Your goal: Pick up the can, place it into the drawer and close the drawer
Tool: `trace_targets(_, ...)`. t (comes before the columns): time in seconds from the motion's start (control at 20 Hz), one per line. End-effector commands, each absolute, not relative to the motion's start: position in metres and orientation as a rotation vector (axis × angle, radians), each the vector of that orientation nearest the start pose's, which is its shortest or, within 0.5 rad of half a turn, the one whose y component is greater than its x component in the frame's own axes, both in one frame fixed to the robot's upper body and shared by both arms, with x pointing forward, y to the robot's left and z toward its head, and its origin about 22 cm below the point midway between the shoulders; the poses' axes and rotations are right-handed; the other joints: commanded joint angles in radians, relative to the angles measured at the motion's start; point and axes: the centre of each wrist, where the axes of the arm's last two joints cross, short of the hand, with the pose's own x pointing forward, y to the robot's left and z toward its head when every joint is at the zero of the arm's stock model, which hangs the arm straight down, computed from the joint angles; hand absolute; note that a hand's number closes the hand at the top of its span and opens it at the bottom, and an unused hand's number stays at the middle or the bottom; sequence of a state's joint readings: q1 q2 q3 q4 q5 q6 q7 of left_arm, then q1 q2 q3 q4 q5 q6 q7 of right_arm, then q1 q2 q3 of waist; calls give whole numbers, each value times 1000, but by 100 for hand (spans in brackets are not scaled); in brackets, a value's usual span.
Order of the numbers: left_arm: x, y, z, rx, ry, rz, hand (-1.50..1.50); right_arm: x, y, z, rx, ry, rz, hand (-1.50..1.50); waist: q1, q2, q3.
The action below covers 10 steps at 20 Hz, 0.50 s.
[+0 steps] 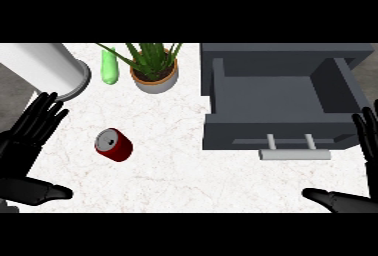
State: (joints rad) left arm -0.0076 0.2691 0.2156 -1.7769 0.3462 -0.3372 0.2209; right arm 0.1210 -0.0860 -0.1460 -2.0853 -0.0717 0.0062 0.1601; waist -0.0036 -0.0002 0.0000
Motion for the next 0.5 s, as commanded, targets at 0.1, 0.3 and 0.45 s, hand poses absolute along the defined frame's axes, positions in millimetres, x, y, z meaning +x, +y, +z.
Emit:
trace_targets(0.1,220,306,42,-118,-1582,-165,-150,185,-286,113,-165,-1847,-63,-150,2,0,0)
trace_targets(0.3,229,307,6,-92,-1553,-173,-150,170,-290,123,-172,-1846,-34,-150,-3,0,0)
trace_targets(0.45,218,326,-16,-88,-1552,-170,-150,187,-279,123,-176,-1847,-79,-150,2,1,-1)
